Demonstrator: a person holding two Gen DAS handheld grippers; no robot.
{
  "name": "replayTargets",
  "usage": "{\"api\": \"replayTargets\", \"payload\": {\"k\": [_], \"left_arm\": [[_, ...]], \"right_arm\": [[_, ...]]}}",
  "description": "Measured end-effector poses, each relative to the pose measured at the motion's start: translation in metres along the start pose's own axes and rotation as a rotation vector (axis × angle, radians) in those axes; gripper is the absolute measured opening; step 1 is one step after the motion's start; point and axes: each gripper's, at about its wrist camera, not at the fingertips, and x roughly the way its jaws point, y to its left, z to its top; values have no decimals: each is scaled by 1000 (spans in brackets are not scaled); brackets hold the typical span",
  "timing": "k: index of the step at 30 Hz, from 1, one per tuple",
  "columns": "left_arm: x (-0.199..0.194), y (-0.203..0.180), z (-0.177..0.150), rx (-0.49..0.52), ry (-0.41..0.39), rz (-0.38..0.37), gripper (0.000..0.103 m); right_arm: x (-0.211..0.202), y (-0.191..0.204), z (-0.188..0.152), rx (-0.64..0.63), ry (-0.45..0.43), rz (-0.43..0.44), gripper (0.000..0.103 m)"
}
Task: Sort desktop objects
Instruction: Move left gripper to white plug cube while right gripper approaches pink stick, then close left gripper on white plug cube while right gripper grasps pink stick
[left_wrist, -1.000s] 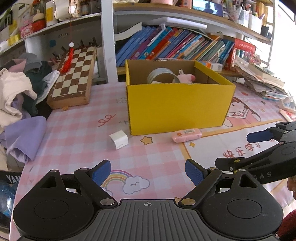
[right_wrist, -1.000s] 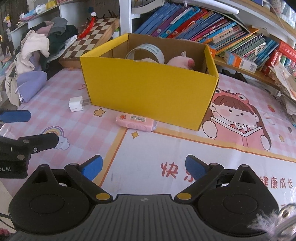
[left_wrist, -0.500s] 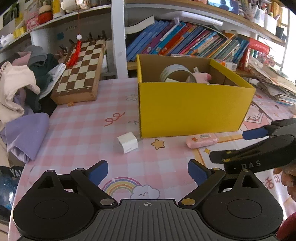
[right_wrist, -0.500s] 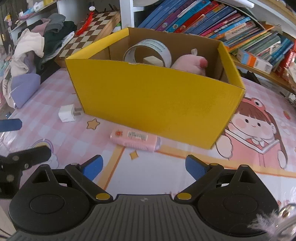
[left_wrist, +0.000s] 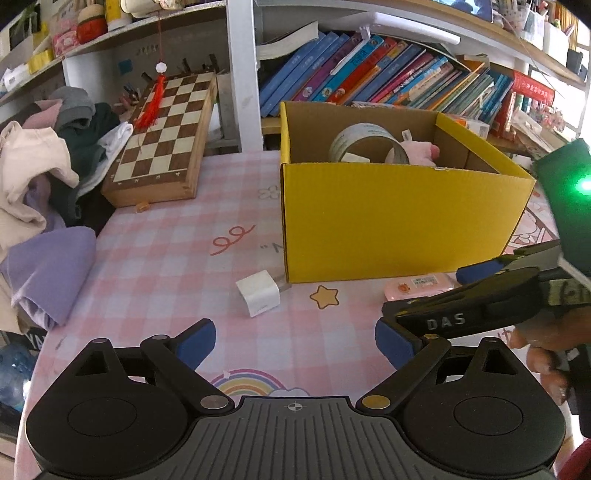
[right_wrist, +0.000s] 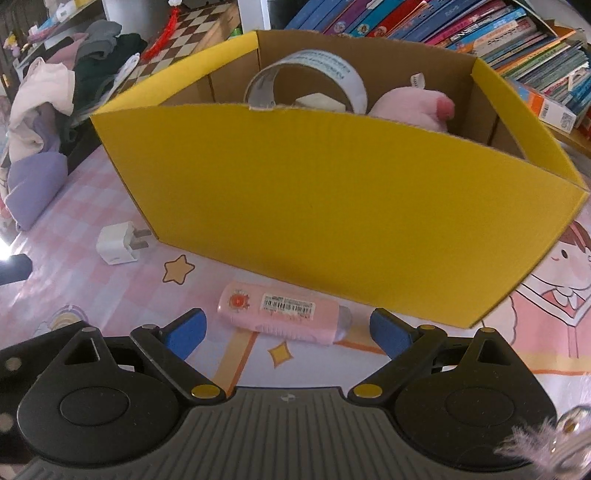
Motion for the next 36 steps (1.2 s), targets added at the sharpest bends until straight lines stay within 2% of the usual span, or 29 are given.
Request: {"api": "replayTargets", "payload": {"k": [5,8,18,26,31,36], "left_arm": [[6,0,2,6,8,14,95],[11,-1,5,6,5,27,95],[43,5,19,-27,-12,48,95],[69,14,24,-97,17,81,87],[75,15,24,-104,28,89,76],[79,17,22,-108,40,96,50]], "right_arm": [[4,6,-1,-47,-12,-36,94],[-1,5,-3,-67,-30,-35,75],[-26,-8,-13,-83,-20,13,75],[-50,-17,-22,-82,-19,47,75],[-54,-21,-22,-81,-14,47,75],[-56,-24,-22,-78,-10,48,75]]}}
